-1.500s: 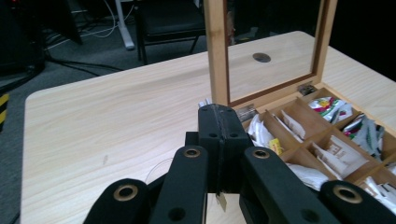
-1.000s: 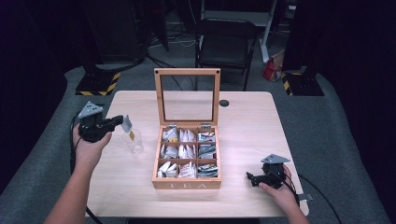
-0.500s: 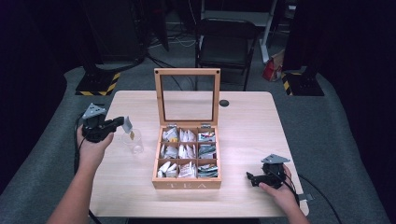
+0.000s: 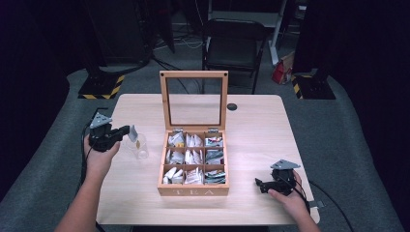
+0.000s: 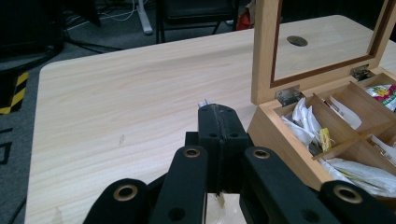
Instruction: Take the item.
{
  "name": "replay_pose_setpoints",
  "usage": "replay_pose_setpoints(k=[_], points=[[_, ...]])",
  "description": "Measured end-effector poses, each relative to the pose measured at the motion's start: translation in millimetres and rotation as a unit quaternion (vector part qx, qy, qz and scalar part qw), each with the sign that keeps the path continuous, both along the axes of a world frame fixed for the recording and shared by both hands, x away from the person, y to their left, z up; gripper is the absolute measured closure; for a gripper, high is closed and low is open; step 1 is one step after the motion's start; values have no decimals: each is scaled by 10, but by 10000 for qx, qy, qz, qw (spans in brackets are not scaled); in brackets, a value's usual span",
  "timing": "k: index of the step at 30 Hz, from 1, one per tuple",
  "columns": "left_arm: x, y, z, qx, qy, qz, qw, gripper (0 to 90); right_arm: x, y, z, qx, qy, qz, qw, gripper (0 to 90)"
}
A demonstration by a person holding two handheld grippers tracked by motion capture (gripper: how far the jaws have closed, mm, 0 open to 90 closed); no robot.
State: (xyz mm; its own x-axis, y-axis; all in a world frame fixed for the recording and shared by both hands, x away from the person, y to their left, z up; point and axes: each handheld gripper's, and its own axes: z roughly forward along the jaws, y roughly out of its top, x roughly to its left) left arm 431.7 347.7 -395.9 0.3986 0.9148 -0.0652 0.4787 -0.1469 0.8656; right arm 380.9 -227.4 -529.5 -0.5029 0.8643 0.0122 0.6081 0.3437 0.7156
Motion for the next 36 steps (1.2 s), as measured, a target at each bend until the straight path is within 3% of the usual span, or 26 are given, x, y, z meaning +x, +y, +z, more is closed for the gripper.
replay_pose_setpoints(k=[17,29,36], points=[[25,7,-229,-1,160,69,9998,900,0,0,0,-5,-6,-7,10000,9],[45,-40,-257,72,165,59,9998,900,0,0,0,-7,-7,-6,10000,9],[49,-46,-266,126,275,-5,9995,883,0,0,0,-7,-4,-5,10000,9]])
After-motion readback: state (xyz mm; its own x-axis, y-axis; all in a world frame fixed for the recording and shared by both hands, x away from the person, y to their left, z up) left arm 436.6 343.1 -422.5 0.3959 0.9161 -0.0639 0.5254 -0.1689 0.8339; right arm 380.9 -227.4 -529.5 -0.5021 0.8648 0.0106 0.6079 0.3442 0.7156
